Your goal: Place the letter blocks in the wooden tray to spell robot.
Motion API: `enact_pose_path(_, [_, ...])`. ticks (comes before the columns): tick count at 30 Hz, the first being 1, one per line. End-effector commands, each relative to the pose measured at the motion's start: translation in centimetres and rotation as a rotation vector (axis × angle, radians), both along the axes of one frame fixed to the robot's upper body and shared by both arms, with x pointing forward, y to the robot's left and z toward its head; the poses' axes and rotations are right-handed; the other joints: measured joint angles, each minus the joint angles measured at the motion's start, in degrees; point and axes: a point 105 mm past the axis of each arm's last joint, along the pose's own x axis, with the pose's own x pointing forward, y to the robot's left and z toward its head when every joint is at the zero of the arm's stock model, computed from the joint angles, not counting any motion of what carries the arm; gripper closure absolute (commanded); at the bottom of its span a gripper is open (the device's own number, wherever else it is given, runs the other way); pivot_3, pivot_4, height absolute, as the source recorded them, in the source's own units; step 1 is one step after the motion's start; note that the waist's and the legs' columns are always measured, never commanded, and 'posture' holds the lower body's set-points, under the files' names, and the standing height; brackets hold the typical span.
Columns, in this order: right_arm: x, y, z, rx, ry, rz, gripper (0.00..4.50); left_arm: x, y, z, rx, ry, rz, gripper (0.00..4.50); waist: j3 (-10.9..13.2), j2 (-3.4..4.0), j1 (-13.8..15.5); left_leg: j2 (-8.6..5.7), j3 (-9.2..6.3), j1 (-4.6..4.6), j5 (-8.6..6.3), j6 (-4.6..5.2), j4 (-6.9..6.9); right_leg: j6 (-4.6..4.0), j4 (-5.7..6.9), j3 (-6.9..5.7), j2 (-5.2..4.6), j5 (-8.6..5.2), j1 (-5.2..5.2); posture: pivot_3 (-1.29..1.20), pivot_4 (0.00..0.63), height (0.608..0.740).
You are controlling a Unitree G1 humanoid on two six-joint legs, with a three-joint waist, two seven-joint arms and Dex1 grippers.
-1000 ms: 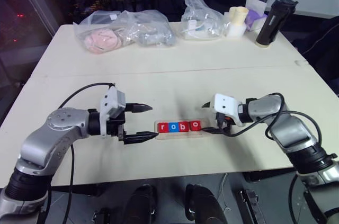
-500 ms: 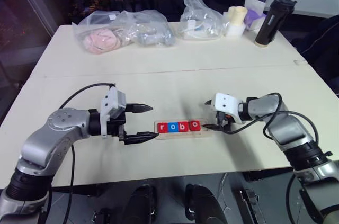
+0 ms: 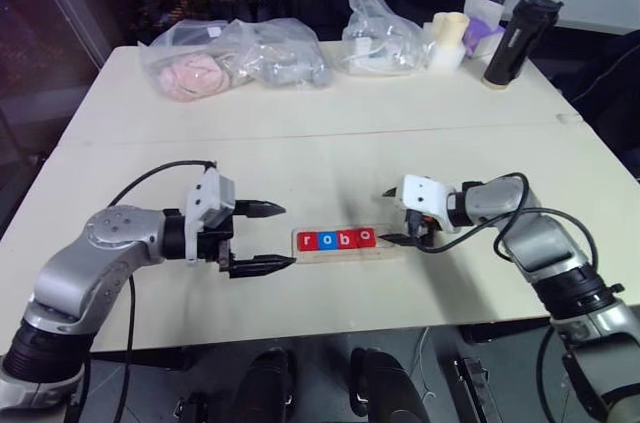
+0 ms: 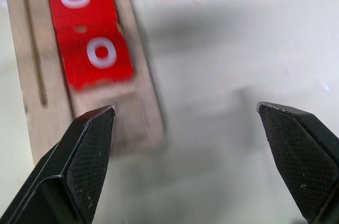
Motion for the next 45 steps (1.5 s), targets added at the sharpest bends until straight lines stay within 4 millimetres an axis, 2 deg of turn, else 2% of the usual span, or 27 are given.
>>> enact_pose_path(1, [1.2, -1.4, 4.2, 0.082, -0.128, -0.098, 0.09, -0.1, 0.2, 0.8, 0.000, -0.050, -0.009, 0.00, 0.00, 0.00, -0.01, 0.00, 0.00, 0.00, 0.00, 0.00, 0.00, 0.00, -0.01, 0.00, 0.00, 0.00, 0.00, 0.00, 0.150, 0.740])
enact_pose_path(5, [2.9, -3.8, 5.6, 0.179, -0.187, -0.313, 0.09, 0.0, 0.1, 0.7, -0.005, -0.053, -0.005, 0.00, 0.00, 0.00, -0.03, 0.02, 0.00, 0.01, 0.00, 0.00, 0.00, -0.01, 0.00, 0.01, -0.01, 0.01, 0.00, 0.00, 0.150, 0.740])
enact_pose_path(9, [3.7, -5.6, 4.8, 0.265, -0.163, -0.522, 0.09, 0.1, -0.2, 0.6, -0.013, -0.054, -0.003, 0.00, 0.00, 0.00, -0.05, 0.04, 0.00, 0.00, 0.00, -0.01, -0.04, -0.05, 0.00, 0.00, -0.03, 0.02, -0.02, 0.00, 0.150, 0.740])
enact_pose_path(13, [4.6, -7.3, 4.2, 0.365, -0.120, -0.812, 0.09, 0.3, -0.3, 0.7, -0.018, -0.057, -0.001, 0.00, 0.00, 0.00, -0.06, 0.05, 0.00, -0.02, 0.00, 0.00, -0.04, -0.08, 0.00, 0.01, -0.07, 0.05, -0.05, 0.00, 0.150, 0.740])
enact_pose_path(17, [4.3, -6.3, 3.6, 0.480, -0.073, -0.983, 0.09, 0.5, -0.4, 0.7, -0.025, -0.061, 0.006, 0.00, -0.01, 0.01, -0.13, 0.07, 0.00, -0.04, 0.00, 0.00, -0.05, -0.13, 0.00, 0.01, -0.07, 0.08, -0.08, 0.00, 0.150, 0.740])
enact_pose_path(20, [3.9, -5.8, 2.2, 0.512, -0.034, -1.108, 0.09, 0.7, -0.8, 0.8, -0.043, -0.063, 0.015, 0.00, -0.02, 0.02, -0.17, 0.09, 0.00, -0.07, 0.00, 0.00, -0.06, -0.12, 0.03, 0.01, -0.03, 0.08, -0.13, 0.00, 0.150, 0.740])
enact_pose_path(23, [3.7, -4.9, 1.4, 0.545, -0.002, -1.158, 0.09, 0.7, -0.9, 0.7, -0.046, -0.064, 0.015, 0.00, -0.02, 0.03, -0.21, 0.09, 0.01, -0.14, 0.00, 0.00, -0.06, -0.12, 0.05, 0.01, 0.04, 0.09, -0.20, 0.00, 0.150, 0.740])
enact_pose_path(27, [3.6, -5.0, 0.4, 0.524, -0.002, -1.229, 0.09, 0.8, -0.9, 0.8, -0.051, -0.068, 0.031, 0.00, -0.02, 0.03, -0.18, 0.06, 0.03, -0.15, 0.00, 0.00, -0.06, -0.12, 0.04, 0.01, 0.06, 0.09, -0.21, 0.00, 0.150, 0.740])
enact_pose_path(35, [3.8, -4.4, -0.8, 0.546, 0.055, -1.263, 0.09, 0.7, -0.9, 0.7, -0.051, -0.072, 0.043, 0.00, -0.02, 0.03, -0.64, 0.07, 0.04, -0.15, 0.01, 0.01, -0.06, -0.10, 0.05, 0.01, 0.12, 0.09, -0.21, 0.00, 0.150, 0.740])
enact_pose_path(38, [3.9, -4.1, -1.2, 0.541, 0.067, -1.266, 0.93, 0.7, -0.9, 0.7, -0.051, -0.075, 0.050, 0.00, -0.02, 0.03, -1.31, 0.07, 0.04, -0.14, 0.01, 0.01, -0.06, -0.10, 0.07, 0.01, 0.13, 0.09, -0.20, 0.00, 0.150, 0.740])
enact_pose_path(42, [3.8, -3.6, -1.8, 0.528, 0.083, -1.259, 3.10, 0.8, -0.8, 0.7, -0.052, -0.081, 0.059, 0.00, -0.02, 0.02, -1.38, 0.07, 0.04, -0.12, 0.01, 0.01, -0.06, -0.10, 0.07, 0.01, 0.13, 0.09, -0.19, 0.00, 0.150, 0.740])
enact_pose_path(43, [3.7, -3.5, -1.9, 0.524, 0.084, -1.259, 3.37, 0.8, -0.9, 0.7, -0.052, -0.082, 0.060, 0.00, -0.02, 0.02, -1.38, 0.07, 0.03, -0.12, 0.01, 0.01, -0.06, -0.09, 0.07, 0.01, 0.13, 0.09, -0.18, 0.00, 0.150, 0.740])
enact_pose_path(45, [3.5, -3.5, -1.8, 0.519, 0.083, -1.255, 3.35, 0.8, -0.9, 0.7, -0.054, -0.083, 0.061, 0.00, -0.02, 0.02, -1.40, 0.07, 0.04, -0.11, 0.01, 0.01, -0.06, -0.10, 0.06, 0.01, 0.13, 0.09, -0.18, 0.00, 0.150, 0.740])
